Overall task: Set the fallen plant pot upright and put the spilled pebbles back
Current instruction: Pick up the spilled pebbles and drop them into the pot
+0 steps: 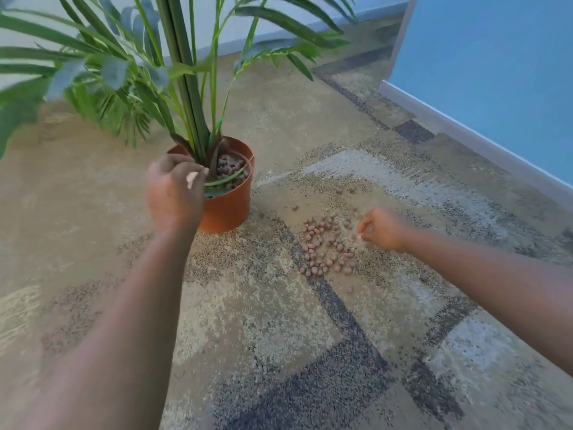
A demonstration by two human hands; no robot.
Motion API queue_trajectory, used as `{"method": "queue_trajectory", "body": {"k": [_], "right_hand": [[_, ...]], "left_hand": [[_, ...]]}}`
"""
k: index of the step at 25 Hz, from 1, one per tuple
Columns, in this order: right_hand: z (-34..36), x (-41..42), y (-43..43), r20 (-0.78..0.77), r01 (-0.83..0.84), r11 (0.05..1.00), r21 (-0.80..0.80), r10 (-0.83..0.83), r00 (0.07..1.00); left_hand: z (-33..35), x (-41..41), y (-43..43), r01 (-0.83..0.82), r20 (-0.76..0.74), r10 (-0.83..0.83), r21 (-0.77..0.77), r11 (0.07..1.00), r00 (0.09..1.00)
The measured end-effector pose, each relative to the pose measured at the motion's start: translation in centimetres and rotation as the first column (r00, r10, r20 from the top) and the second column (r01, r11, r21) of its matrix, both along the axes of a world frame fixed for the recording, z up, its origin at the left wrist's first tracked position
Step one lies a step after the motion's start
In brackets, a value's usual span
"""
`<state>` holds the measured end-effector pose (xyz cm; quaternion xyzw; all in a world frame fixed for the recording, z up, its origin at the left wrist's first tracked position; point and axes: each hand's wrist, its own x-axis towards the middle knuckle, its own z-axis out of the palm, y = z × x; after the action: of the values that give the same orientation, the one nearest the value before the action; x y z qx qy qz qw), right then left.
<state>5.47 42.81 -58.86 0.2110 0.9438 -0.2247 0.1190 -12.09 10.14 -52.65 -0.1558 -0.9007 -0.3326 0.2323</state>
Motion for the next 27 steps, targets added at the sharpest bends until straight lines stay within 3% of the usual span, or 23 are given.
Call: {"method": "queue_trajectory", "body": {"k": [2,5,7,10,15,21,27], "right_hand": [[0.1,0.7,3.3,0.022,0.102,0.990,0.093,-0.104,0.994],[1.0,3.5,8.0,0.196,0.165,0.961,0.224,-0.210,0.958],[1.4,5.8,9.2,0.368,0.196,0.962,0.190,-0.256,0.894],[1.0,8.3,8.6,0.478,0.248,0.969,0.001,-0.218,0.851],[-0.6,9.1,5.5,0.358,0.265,0.951,-0.158,-0.195,0.913],[-0.2,7.0,5.0,0.069,0.261,0.962,-0.079,-0.256,0.964],[-2.2,5.7,4.0,0.093,0.158,0.986,0.050,-0.163,0.982]], "left_hand": [[-2.6,3.7,1.8,0.077,0.050,-0.079,0.033,0.997,0.996],[-7.4,9.4,4.4,0.307,0.324,-0.279,-0.040,0.951,0.904],[-10.0,11.7,5.1,0.431,0.454,-0.349,-0.090,0.898,0.820],[-11.6,13.2,5.9,0.500,0.490,-0.392,-0.106,0.859,0.778],[-12.2,14.2,7.7,0.528,0.491,-0.397,-0.158,0.835,0.775],[-12.7,14.7,8.3,0.479,0.495,-0.340,-0.186,0.858,0.800],[-11.8,15.4,8.9,0.429,0.476,-0.281,-0.236,0.872,0.833]]}}
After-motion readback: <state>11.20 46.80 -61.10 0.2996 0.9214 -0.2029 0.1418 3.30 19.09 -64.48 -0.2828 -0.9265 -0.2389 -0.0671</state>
